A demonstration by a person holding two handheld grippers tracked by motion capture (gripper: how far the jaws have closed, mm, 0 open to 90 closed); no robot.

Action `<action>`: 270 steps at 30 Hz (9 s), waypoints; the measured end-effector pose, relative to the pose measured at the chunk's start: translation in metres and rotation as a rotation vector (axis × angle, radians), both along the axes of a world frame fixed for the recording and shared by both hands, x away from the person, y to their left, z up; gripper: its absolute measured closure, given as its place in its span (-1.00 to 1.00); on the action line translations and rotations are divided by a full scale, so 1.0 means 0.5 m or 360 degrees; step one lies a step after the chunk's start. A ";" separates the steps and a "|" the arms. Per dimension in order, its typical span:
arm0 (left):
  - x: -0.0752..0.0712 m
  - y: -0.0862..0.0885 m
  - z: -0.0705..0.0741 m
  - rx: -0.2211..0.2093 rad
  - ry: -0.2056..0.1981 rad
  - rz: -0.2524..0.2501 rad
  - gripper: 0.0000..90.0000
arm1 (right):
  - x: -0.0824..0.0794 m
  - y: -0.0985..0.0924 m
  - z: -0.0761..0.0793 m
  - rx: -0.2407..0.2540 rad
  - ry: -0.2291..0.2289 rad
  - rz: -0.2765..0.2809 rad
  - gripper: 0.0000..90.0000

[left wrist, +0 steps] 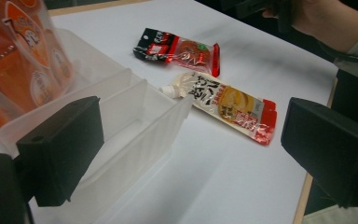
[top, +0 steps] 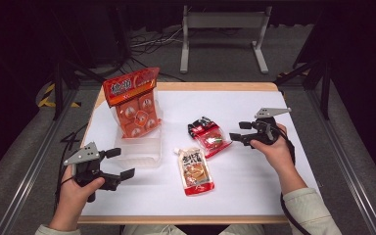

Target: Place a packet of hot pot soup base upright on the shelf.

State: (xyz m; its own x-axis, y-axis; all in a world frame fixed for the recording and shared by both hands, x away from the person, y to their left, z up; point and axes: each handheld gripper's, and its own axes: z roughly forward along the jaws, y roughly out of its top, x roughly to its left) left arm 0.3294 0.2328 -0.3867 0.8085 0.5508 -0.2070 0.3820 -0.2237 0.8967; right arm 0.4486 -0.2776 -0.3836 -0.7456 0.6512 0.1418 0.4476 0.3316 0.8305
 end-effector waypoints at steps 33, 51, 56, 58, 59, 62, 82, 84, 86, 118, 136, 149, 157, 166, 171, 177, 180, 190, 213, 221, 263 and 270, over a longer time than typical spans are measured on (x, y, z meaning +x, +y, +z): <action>-0.010 -0.030 -0.065 -0.0007 0.0034 -0.0156 -0.75 | 0.122 0.094 -0.074 -0.0028 0.0139 -0.0062 -0.29; -0.012 -0.040 -0.072 0.0003 0.0038 -0.0178 -0.75 | 0.156 0.113 -0.107 -0.0056 0.0250 -0.0117 -0.29; -0.013 -0.043 -0.073 0.0012 0.0037 -0.0177 -0.75 | 0.162 0.124 -0.116 -0.0050 0.0275 -0.0124 -0.25; -0.012 -0.042 -0.073 0.0010 0.0031 -0.0186 -0.75 | 0.163 0.130 -0.117 -0.0062 0.0275 -0.0106 -0.23; -0.012 -0.042 -0.073 0.0010 0.0032 -0.0184 -0.75 | 0.163 0.133 -0.116 -0.0074 0.0272 -0.0100 -0.20; -0.012 -0.043 -0.073 0.0006 0.0039 -0.0180 -0.75 | 0.163 0.134 -0.115 -0.0098 0.0262 -0.0086 -0.11; -0.010 -0.056 -0.073 0.0039 0.0034 -0.0196 -0.75 | 0.144 0.129 -0.099 -0.0195 0.0232 -0.0040 0.91; -0.009 -0.059 -0.073 0.0029 0.0039 -0.0200 -0.75 | 0.139 0.124 -0.093 -0.0176 0.0220 -0.0047 0.93; -0.007 -0.062 -0.072 0.0034 0.0036 -0.0211 -0.75 | 0.132 0.116 -0.083 -0.0147 0.0207 -0.0048 0.94; -0.010 -0.082 -0.053 0.0025 -0.0081 -0.0192 -0.73 | -0.015 0.081 0.051 0.0092 -0.0257 0.0081 0.96; -0.004 -0.116 -0.041 -0.0053 -0.0121 -0.0198 -0.74 | -0.105 0.083 0.097 0.0170 -0.0430 0.0175 0.96; 0.010 -0.150 -0.017 -0.0126 -0.0139 -0.0171 -0.80 | -0.134 0.113 0.112 0.0210 -0.0485 0.0273 0.96; 0.030 -0.171 -0.014 -0.0169 -0.0129 -0.0255 -0.58 | -0.148 0.127 0.118 0.0232 -0.0500 0.0318 0.96; 0.053 -0.184 -0.006 -0.0256 -0.0115 -0.0258 -0.37 | -0.162 0.147 0.117 0.0248 -0.0509 0.0367 0.96; 0.060 -0.194 -0.005 -0.0283 -0.0102 -0.0254 -0.36 | -0.167 0.154 0.117 0.0253 -0.0522 0.0383 0.96; 0.072 -0.218 0.001 -0.0302 -0.0069 -0.0267 -0.45 | -0.171 0.166 0.114 0.0251 -0.0528 0.0413 0.96; 0.075 -0.225 0.001 -0.0325 -0.0051 -0.0282 -0.37 | -0.172 0.169 0.111 0.0251 -0.0531 0.0421 0.96; 0.081 -0.248 -0.002 -0.0334 -0.0047 -0.0317 -0.06 | -0.176 0.173 0.109 0.0256 -0.0547 0.0424 0.96; 0.082 -0.214 0.027 -0.0367 -0.0187 -0.0353 0.95 | -0.177 0.179 0.103 0.0276 -0.0531 0.0455 0.93; 0.086 -0.199 0.055 -0.0266 -0.0249 -0.0383 0.99 | -0.175 0.165 0.106 0.0314 -0.0501 0.0428 0.75; 0.107 -0.016 0.153 -0.0006 -0.0504 -0.0252 0.99 | -0.152 0.085 0.086 0.0228 -0.0299 0.0266 0.42; 0.115 -0.003 0.152 0.0061 -0.0537 -0.0213 0.99 | -0.156 0.072 0.084 0.0232 -0.0299 0.0242 0.42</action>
State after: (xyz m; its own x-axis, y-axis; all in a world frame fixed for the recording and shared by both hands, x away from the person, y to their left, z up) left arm 0.3869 0.2315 -0.3108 0.8934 0.4375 0.1025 0.0308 -0.2874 0.9573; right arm 0.3707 -0.2414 -0.3415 -0.8552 0.5127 0.0757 0.2355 0.2543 0.9380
